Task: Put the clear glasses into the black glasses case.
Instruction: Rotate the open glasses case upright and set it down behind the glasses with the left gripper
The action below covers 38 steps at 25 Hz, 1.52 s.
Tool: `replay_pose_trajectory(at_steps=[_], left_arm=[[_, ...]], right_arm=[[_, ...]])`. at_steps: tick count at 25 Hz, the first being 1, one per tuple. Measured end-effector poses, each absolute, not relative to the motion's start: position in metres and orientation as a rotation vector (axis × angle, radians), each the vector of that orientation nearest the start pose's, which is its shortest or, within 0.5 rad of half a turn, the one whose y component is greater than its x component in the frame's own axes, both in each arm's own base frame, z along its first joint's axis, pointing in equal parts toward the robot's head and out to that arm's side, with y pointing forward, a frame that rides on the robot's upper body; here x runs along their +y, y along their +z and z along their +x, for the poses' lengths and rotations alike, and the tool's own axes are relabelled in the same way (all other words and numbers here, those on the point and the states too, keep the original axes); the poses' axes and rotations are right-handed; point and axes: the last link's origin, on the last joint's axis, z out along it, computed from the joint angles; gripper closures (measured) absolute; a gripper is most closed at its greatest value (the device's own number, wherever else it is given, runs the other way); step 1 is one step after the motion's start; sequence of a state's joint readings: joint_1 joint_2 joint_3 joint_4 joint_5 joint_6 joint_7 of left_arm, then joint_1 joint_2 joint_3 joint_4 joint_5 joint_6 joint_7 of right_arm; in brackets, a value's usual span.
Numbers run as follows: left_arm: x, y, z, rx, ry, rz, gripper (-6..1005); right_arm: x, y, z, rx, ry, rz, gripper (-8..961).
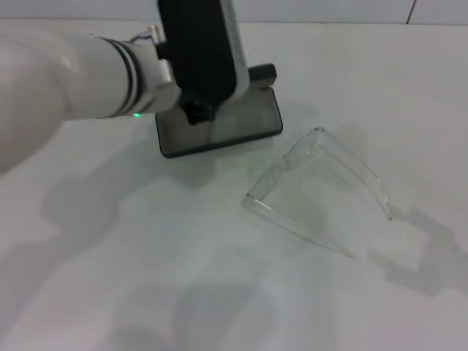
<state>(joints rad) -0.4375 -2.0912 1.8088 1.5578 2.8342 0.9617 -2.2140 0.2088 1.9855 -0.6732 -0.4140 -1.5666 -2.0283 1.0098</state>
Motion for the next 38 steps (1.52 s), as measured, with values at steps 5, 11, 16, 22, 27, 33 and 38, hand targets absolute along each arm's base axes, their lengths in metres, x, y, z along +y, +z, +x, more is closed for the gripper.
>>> replay_pose_trajectory(at_steps=[5,11,16,22,27,33,38], left_arm=[[0.364,-0.06,-0.132,0.34,0.476,-2.439,794],[0.358,-0.08,-0.126,0.421,0.477,-2.465,791],[0.345,-0.094,-0.121,0.479,0.469,-2.496,790],[0.344,-0.1,-0.124,0.487,0.492,-2.506,787],[0.344,-0.102,-0.125,0.503,0.49,-2.503,785],[0.344,-0.099,-0.12,0.483,0.469,-2.5,713],[0.34,-0.092,-0.114,0.455,0.461,-2.507,570]], right_arm=[[0.203,0.051,0.308,0.425,1.36,-2.382,124],[0.204,0.05,0.308,0.434,1.367,-2.378,126],[0.204,0.05,0.309,0.437,1.362,-2.377,128],[0.206,0.049,0.307,0.433,1.364,-2.378,130],[0.206,0.048,0.308,0.44,1.366,-2.376,132],[0.207,0.046,0.308,0.452,1.352,-2.386,134],[0.214,0.049,0.306,0.435,1.34,-2.407,136]])
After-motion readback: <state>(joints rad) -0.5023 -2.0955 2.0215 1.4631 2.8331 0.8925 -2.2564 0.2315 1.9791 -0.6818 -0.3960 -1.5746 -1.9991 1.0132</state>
